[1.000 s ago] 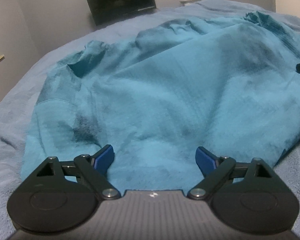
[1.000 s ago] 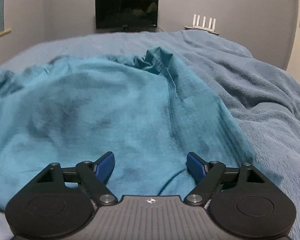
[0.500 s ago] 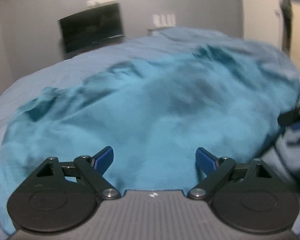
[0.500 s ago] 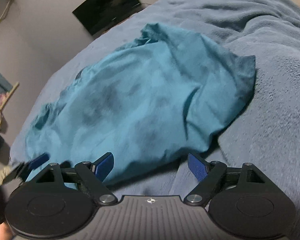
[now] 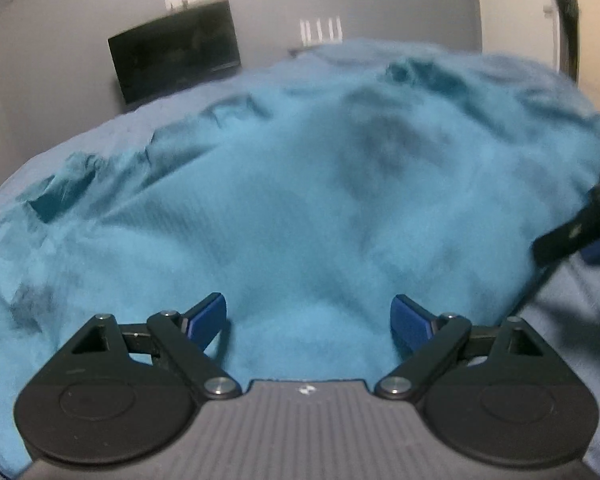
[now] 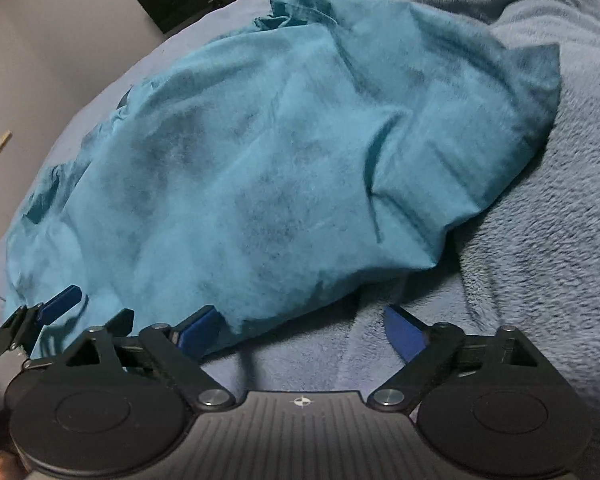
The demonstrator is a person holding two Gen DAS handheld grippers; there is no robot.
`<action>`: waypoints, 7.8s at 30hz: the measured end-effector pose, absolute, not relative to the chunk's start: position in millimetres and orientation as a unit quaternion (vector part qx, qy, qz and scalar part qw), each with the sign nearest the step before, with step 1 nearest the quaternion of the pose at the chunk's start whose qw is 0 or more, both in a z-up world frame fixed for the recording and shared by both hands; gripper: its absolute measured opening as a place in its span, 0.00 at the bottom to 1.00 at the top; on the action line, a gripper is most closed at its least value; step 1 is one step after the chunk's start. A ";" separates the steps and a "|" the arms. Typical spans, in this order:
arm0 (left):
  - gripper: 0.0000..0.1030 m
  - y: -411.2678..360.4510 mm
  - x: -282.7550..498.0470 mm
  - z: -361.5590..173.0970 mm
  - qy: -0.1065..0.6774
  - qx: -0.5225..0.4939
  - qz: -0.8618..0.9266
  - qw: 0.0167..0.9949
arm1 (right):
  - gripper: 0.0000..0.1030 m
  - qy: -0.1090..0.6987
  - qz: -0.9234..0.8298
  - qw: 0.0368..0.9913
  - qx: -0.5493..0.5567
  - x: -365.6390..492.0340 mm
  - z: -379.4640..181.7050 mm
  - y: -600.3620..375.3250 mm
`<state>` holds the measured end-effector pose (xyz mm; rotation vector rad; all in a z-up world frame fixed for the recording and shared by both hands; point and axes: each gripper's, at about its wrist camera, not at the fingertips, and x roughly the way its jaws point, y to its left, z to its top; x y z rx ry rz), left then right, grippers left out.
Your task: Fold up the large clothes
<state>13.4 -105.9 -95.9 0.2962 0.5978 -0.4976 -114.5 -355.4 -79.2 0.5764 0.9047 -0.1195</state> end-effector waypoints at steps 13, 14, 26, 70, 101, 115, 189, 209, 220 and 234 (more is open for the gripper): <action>0.87 -105.6 17.9 -116.0 0.314 0.170 -0.242 0.902 | 0.90 0.316 -0.109 0.852 0.402 -106.6 -97.1 -392.5; 0.87 -105.0 17.8 -115.9 0.315 0.170 -0.242 0.902 | 0.84 0.307 -0.115 0.852 0.409 -107.0 -96.0 -394.6; 0.87 -104.1 15.5 -115.2 0.316 0.169 -0.238 0.903 | 0.52 0.228 -0.150 0.862 0.428 -110.7 -64.7 -441.9; 0.73 -144.8 191.9 -85.1 0.267 0.135 -0.113 0.947 | 0.36 0.218 -0.112 0.903 0.354 -74.8 -51.5 -438.3; 0.54 -131.2 -31.4 -113.3 0.242 0.329 -0.238 0.881 | 0.23 0.191 -0.149 0.915 0.323 -77.4 -22.3 -419.0; 0.81 -64.0 21.7 -104.4 0.344 0.253 -0.168 0.889 | 0.18 0.164 -0.039 0.978 0.126 -52.4 75.1 -301.0; 0.81 171.5 74.8 -27.2 0.381 -0.116 -0.047 0.916 | 0.39 0.469 0.035 0.881 -0.043 106.6 94.8 49.3; 0.37 168.2 64.5 -26.8 0.370 -0.251 -0.275 0.851 | 0.01 0.414 0.160 0.895 0.049 81.8 117.9 15.7; 0.06 149.3 19.7 -14.2 0.351 -0.176 -0.226 0.892 | 0.38 0.327 0.154 0.930 0.065 64.5 147.6 -47.1; 0.06 154.2 20.5 -41.8 0.410 -0.200 -0.143 0.878 | 0.38 0.244 0.179 0.953 -0.020 101.1 89.0 -87.8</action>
